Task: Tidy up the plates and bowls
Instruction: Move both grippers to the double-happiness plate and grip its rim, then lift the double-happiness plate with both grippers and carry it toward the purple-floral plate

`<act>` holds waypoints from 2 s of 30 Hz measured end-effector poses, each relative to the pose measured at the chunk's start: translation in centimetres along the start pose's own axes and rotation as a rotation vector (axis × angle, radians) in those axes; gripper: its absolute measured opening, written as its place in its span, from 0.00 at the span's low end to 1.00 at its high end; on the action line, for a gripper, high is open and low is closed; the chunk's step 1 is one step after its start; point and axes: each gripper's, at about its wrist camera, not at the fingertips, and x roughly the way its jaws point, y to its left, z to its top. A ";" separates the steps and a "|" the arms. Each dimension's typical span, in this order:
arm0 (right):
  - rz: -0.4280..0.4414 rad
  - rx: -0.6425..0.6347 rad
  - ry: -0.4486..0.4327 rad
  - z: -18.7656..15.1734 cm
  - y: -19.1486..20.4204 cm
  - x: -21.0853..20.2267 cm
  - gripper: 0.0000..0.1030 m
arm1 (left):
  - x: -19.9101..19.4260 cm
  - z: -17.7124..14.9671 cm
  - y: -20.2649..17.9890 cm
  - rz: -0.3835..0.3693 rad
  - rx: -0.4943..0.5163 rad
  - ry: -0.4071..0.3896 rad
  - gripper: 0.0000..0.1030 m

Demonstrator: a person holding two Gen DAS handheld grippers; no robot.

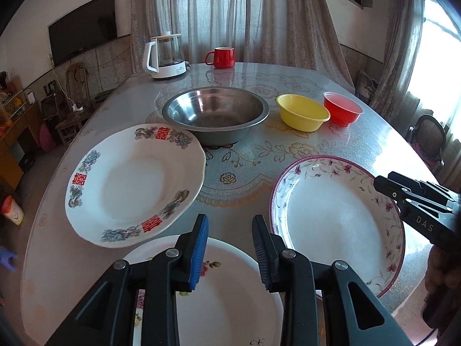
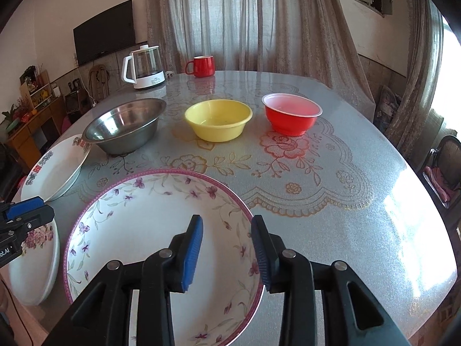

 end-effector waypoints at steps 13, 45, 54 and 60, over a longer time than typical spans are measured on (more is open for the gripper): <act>0.284 -0.095 0.035 2.2 8.2 1.2 0.36 | -2.0 -0.9 5.1 0.125 -0.081 -0.052 0.35; 0.505 0.024 0.305 6.5 17.6 10.6 0.39 | 2.1 -0.4 21.4 0.152 -0.429 0.017 0.41; 0.495 0.033 0.328 7.2 18.4 12.8 0.39 | 5.9 1.9 22.9 0.045 -0.402 0.031 0.40; 0.485 0.003 0.327 7.4 19.9 13.8 0.40 | 8.4 3.9 22.8 -0.041 -0.350 0.057 0.39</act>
